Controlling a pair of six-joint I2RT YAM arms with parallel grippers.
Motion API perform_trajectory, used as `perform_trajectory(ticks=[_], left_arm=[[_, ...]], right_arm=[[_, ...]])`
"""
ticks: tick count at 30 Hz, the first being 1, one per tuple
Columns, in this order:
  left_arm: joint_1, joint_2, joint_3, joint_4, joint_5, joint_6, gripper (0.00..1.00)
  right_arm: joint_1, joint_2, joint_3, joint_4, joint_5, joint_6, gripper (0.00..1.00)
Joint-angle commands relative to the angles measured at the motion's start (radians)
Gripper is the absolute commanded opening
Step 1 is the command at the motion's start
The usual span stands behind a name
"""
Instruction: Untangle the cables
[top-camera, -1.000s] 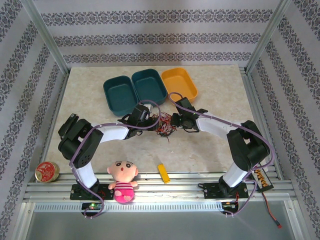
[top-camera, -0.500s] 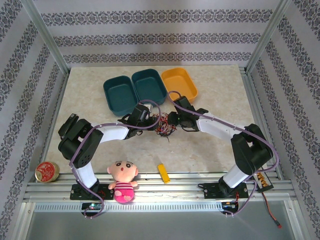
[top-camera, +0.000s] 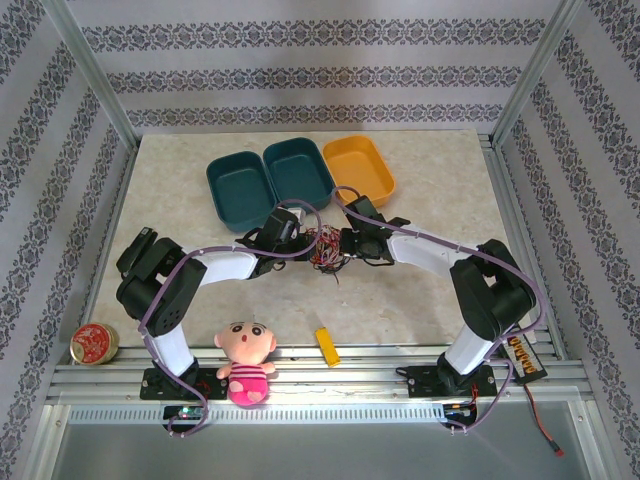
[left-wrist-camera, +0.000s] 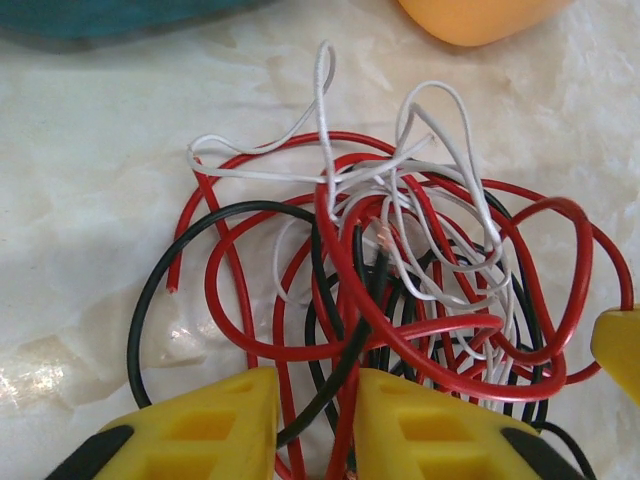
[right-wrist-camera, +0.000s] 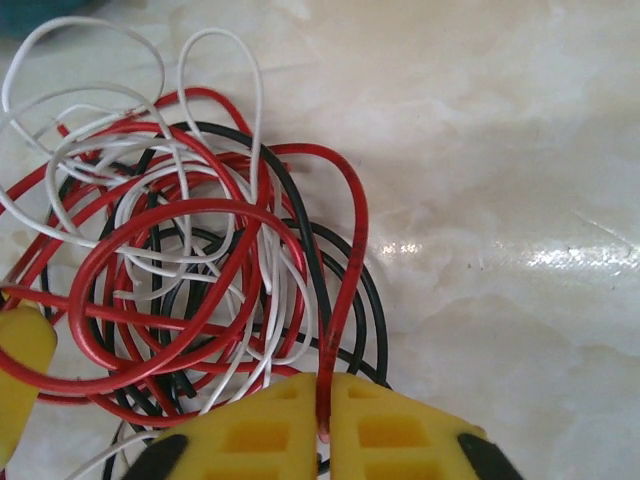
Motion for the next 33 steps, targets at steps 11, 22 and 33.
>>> perform_trajectory(ticks=[11,22,33], left_arm=[[-0.038,-0.033,-0.007,-0.018,-0.007,0.076,0.0],[-0.057,-0.081,-0.063,-0.006,-0.03,0.071,0.0],[-0.058,-0.103,-0.091,0.007,-0.069,0.056,0.0]], right_arm=[[-0.05,-0.212,-0.079,-0.06,0.099,0.008,0.0],[-0.116,-0.46,-0.121,-0.164,0.182,-0.027,0.0],[-0.195,-0.622,-0.116,-0.25,0.223,-0.073,0.0]])
